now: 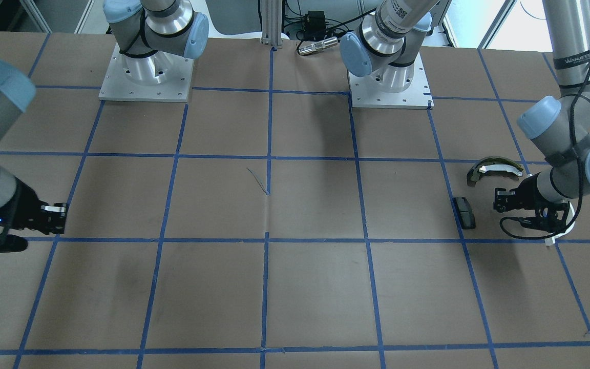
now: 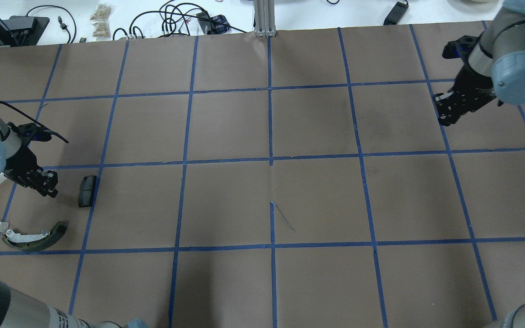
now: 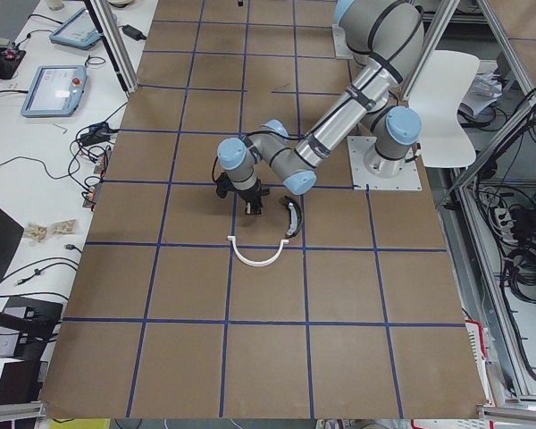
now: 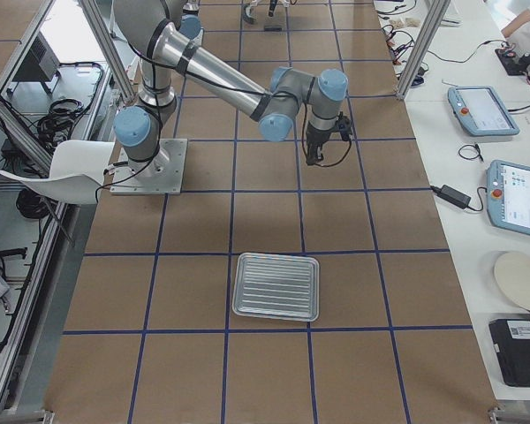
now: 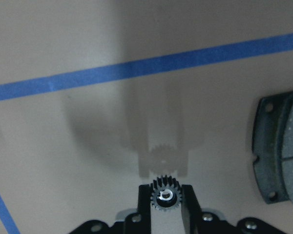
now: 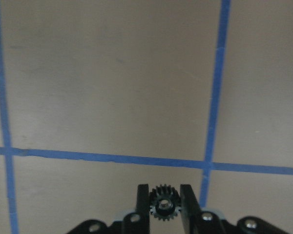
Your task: Place bearing gear from tray to pile
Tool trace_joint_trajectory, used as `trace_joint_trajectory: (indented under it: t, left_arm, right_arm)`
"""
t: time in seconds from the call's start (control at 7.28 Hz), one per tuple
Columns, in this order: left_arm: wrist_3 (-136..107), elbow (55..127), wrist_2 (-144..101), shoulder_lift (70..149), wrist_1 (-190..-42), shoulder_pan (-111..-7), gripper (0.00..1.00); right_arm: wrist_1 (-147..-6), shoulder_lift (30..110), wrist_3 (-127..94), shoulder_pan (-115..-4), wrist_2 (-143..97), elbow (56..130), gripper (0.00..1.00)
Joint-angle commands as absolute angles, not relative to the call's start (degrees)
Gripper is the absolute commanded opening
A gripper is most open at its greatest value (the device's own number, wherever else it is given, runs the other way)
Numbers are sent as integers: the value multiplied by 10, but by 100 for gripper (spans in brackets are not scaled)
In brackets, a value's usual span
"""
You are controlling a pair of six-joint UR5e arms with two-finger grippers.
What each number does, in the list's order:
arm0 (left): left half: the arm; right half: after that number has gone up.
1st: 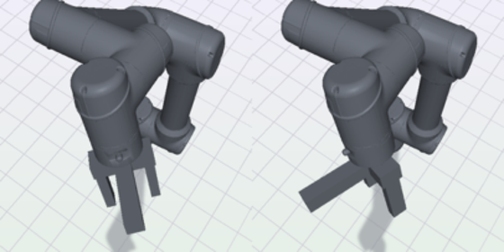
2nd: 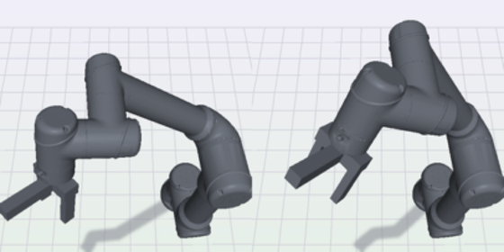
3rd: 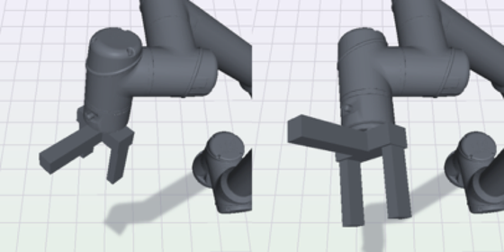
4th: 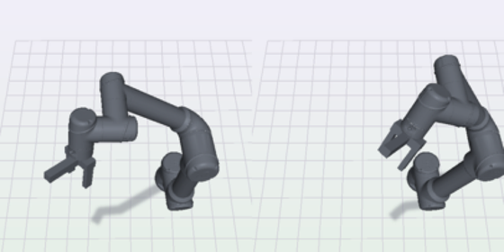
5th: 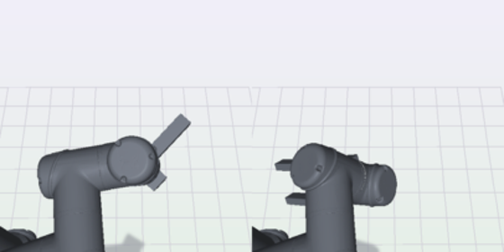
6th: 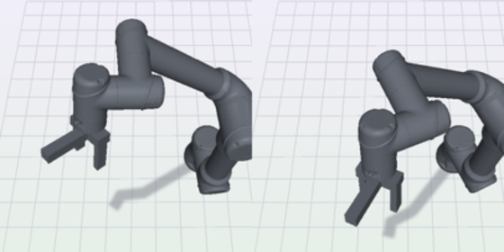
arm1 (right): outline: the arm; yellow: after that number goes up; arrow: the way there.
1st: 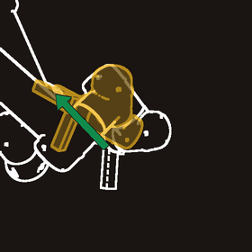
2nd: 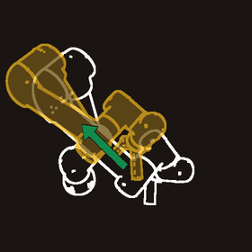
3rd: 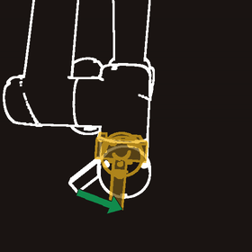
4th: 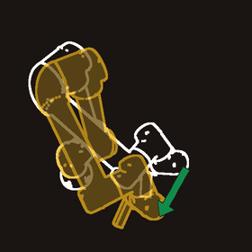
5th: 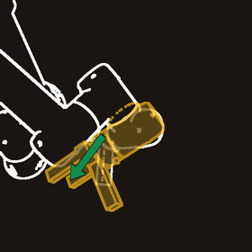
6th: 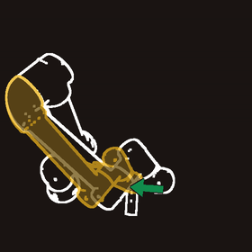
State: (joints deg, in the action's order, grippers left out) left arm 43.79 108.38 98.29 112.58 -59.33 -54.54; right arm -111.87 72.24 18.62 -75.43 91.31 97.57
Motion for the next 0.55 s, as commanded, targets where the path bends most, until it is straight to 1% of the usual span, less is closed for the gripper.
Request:
trace_joint_trajectory:
  t: [0.0,0.27,0.41]
  left_arm:
    - [436,1077,985,1126,-593,-546,100]
    - [435,1075,988,1117,-593,-552,100]
    - [432,1063,987,1119,-593,-556,100]
  right_arm:
    - [-1108,726,11,-877,876,976,0]
    - [-1115,715,-150,-988,853,977,0]
    - [-1121,703,-225,-1042,853,977,0]
